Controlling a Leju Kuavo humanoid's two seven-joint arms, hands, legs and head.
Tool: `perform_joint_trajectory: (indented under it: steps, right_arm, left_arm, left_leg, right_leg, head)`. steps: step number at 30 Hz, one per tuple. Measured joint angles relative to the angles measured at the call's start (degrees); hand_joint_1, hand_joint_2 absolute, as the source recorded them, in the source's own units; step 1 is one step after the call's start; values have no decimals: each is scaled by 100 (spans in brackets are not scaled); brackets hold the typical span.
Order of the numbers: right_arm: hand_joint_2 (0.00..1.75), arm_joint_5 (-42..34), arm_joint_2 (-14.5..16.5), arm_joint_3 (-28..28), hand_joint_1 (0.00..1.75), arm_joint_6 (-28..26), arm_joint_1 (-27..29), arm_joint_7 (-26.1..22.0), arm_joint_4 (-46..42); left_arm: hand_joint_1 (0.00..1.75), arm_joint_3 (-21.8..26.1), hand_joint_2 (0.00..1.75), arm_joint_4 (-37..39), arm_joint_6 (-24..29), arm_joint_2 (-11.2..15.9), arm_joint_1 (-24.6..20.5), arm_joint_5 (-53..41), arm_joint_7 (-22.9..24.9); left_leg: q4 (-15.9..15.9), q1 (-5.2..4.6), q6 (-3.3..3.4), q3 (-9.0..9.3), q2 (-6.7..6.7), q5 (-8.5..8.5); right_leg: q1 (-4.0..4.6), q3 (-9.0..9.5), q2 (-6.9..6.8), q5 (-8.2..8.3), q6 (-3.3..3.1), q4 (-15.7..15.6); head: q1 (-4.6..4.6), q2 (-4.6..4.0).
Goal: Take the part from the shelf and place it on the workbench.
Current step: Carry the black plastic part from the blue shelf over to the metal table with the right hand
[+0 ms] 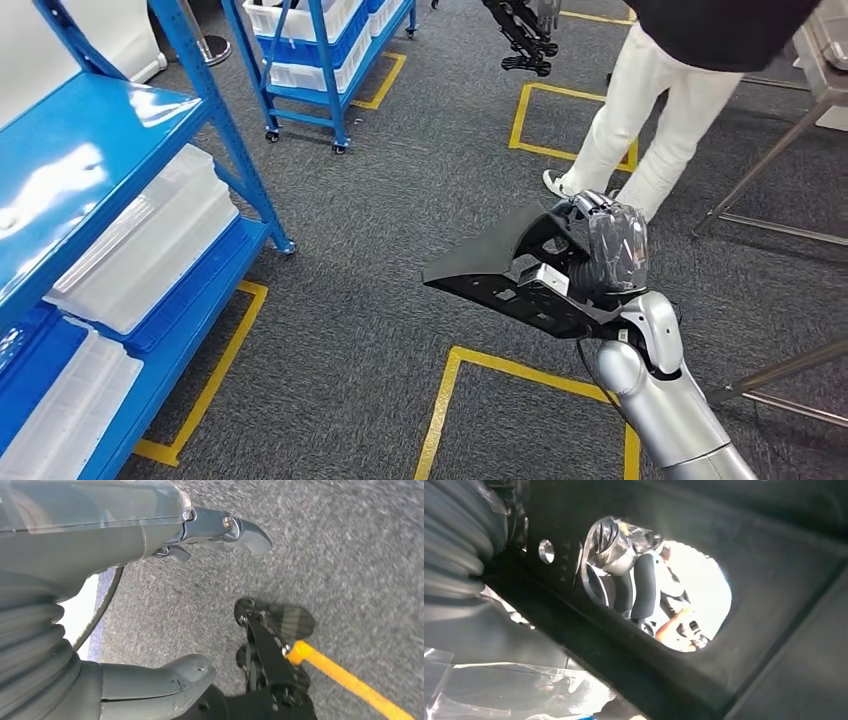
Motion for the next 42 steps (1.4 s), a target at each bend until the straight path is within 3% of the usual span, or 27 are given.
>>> perform_joint_trajectory:
  steps: [3, 5, 7, 8, 9, 11, 13, 15, 16, 18, 19, 20, 22, 23, 24, 26, 28, 29, 31, 33, 35, 37, 38, 39, 40, 42]
  right_arm:
    - [175, -1, -7, -18, 175, -4, 4, -2, -27]
    - [175, -1, -7, -19, 175, -4, 18, -2, -27]
    - [175, -1, -7, -19, 175, -4, 40, -3, -26]
    - [175, -1, -7, -19, 175, -4, 47, -3, -27]
    - [175, -1, -7, -19, 175, -4, 50, -4, -28]
    - [175, -3, -10, -25, 175, -7, 45, -4, -38]
    - [175, -18, -32, -45, 175, -16, 34, -8, -55]
    - [175, -56, -73, -74, 175, -19, 28, -15, -81]
    - [175, -79, -99, -92, 175, -16, 26, -21, -94]
    - [175, -115, -158, -125, 175, -4, -24, -32, -105]
    - [175, -128, -174, -138, 175, 3, -51, -37, -105]
    - [175, -140, -184, -145, 175, 12, -76, -43, -105]
    - [175, -170, -193, -156, 175, 26, -73, -65, -100]
    - [175, -192, -203, -163, 175, 29, -64, -82, -96]
    - [175, -221, -223, -173, 175, 29, -59, -107, -91]
    - [175, -290, -274, -202, 175, 26, -65, -165, -87]
    - [175, -342, -308, -224, 175, 25, -85, -207, -87]
    - [175, -355, -317, -230, 175, 26, -93, -214, -86]
    - [175, -364, -344, -242, 175, 36, -95, -210, -91]
    - [175, -369, -371, -262, 175, 71, -120, -188, -102]
    - [175, -385, -380, -272, 175, 114, -144, -173, -107]
    - [175, -419, -385, -272, 175, 127, -121, -212, -101]
    - [175, -441, -387, -272, 175, 126, -106, -241, -96]
    - [175, -461, -389, -272, 175, 125, -100, -268, -92]
    - [175, -476, -390, -272, 175, 127, -107, -283, -89]
    - [175, -498, -391, -272, 175, 140, -150, -292, -88]
  left_arm:
    - [0, -4, 175, 0, -1, -7, 11, -3, -1]
    - [0, -4, 175, 0, 2, -8, 28, -6, -2]
    - [0, -5, 175, 0, 4, -7, 41, -7, -2]
    - [0, -5, 175, 0, 4, -7, 46, -7, -2]
    - [0, -6, 175, 0, 4, -7, 48, -7, -2]
    - [0, -6, 175, 1, 10, -8, 58, -7, -2]
    - [0, -6, 175, 3, 19, -16, 56, -10, -2]
    - [0, -8, 175, 4, 29, -38, 40, -14, 0]
    - [0, -9, 175, 4, 36, -55, 28, -15, 3]
    - [0, -11, 175, 4, 54, -95, 22, -15, 7]
    - [0, -11, 175, 4, 64, -107, 29, -16, 10]
    - [0, -12, 175, 4, 75, -115, 38, -16, 10]
    - [0, -13, 175, 4, 106, -128, 41, -22, 15]
    - [0, -14, 175, 4, 125, -137, 35, -26, 21]
    - [0, -16, 175, 4, 146, -149, 27, -32, 28]
    - [0, -22, 175, 4, 191, -168, 16, -41, 39]
    - [0, -26, 175, 4, 225, -176, 15, -46, 40]
    - [0, -27, 175, 4, 234, -178, 13, -48, 40]
    - [0, -29, 175, 3, 236, -181, -11, -48, 38]
    - [0, -30, 175, -1, 187, -179, -14, -40, 16]
    - [0, -30, 175, -2, 86, -156, 18, -32, -8]
    - [0, -30, 175, -1, 14, -113, 46, -27, -11]
    - [0, -30, 175, 0, -3, -90, 55, -24, -9]
    - [0, -30, 175, 0, -11, -65, 60, -20, -2]
    - [0, -30, 175, 0, -16, -42, 61, -17, 10]
    - [0, -30, 175, 5, -11, 3, 66, -7, 49]
  left_leg:
    - [633, 29, -48, -252, -444, -422]
    - [1267, 33, -63, -548, -539, -708]
    - [1603, 32, -70, -727, -559, -733]
    - [1500, 32, -64, -693, -569, -597]
    - [1166, 33, -50, -552, -617, -369]
    - [410, 47, -7, -227, -881, -26]
    - [84, 47, 30, -93, -1082, 42]
    - [41, 40, 74, -82, -1005, 61]
    - [5, 49, 111, -67, -929, 88]
    - [-71, 71, 191, -38, -757, 139]
    - [-88, 66, 215, -32, -670, 149]
    - [-93, 59, 231, -35, -587, 149]
    - [-91, 56, 234, -36, -424, 136]
    - [-90, 56, 229, -32, -347, 127]
    - [-88, 56, 218, -23, -275, 115]
    - [-81, 42, 173, 6, -151, 79]
    - [-76, 12, 110, 33, -35, 39]
    - [-80, -3, 78, 47, 28, 24]
    - [-85, 4, 16, 88, 109, -18]
    - [172, 27, -27, 9, -120, -218]
    - [868, 42, -40, -312, -447, -576]
    - [1503, 44, -47, -656, -546, -758]
    - [1555, 44, -47, -715, -560, -686]
    - [1386, 45, -43, -673, -574, -507]
    - [1046, 49, -33, -547, -620, -269]
    - [370, 69, -3, -287, -877, 37]
  right_leg:
    - [-39, 9, 151, 39, -98, -46]
    - [-32, -5, 257, 42, -112, -35]
    - [-25, -20, 401, 43, -115, -13]
    - [-25, -25, 485, 42, -114, 3]
    - [-26, -26, 569, 38, -107, 22]
    - [-30, -53, 718, 29, -75, 75]
    - [-54, -118, 849, 49, 0, 102]
    - [-77, -165, 989, 100, 93, 80]
    - [-74, -180, 956, 99, 127, 90]
    - [-50, -320, 650, -74, 179, 361]
    - [-51, -462, 439, -242, 198, 660]
    - [-60, -637, 310, -419, 219, 1020]
    - [-100, -881, 228, -578, 258, 1533]
    - [-122, -864, 208, -511, 274, 1520]
    - [-139, -734, 169, -358, 282, 1293]
    - [-120, -302, -49, -47, 273, 533]
    - [-61, -67, -216, 43, 214, 75]
    - [-31, -59, -211, 20, 183, 25]
    - [-39, -60, -66, 32, 111, -4]
    - [-69, -30, 62, 48, 29, -47]
    - [-77, -16, 188, 52, -29, -60]
    - [-65, -18, 338, 46, -50, -45]
    - [-62, -19, 419, 42, -53, -32]
    - [-62, -19, 506, 37, -50, -15]
    - [-66, -20, 588, 29, -41, 5]
    - [-65, -57, 745, 7, 4, 68]
  head:
    - [-7, 0]
    - [-7, 0]
    - [-7, 0]
    - [-7, 0]
    - [-7, 0]
    - [-7, 0]
    - [-7, 0]
    - [-8, 0]
    - [-3, 0]
    - [21, 0]
    - [33, 0]
    - [42, 0]
    - [42, 0]
    - [43, 0]
    - [42, 0]
    - [44, 0]
    - [40, 0]
    - [38, 0]
    - [37, 0]
    - [36, 0]
    - [32, 0]
    - [31, 0]
    - [31, 0]
    - [31, 0]
    - [31, 0]
    - [34, 0]
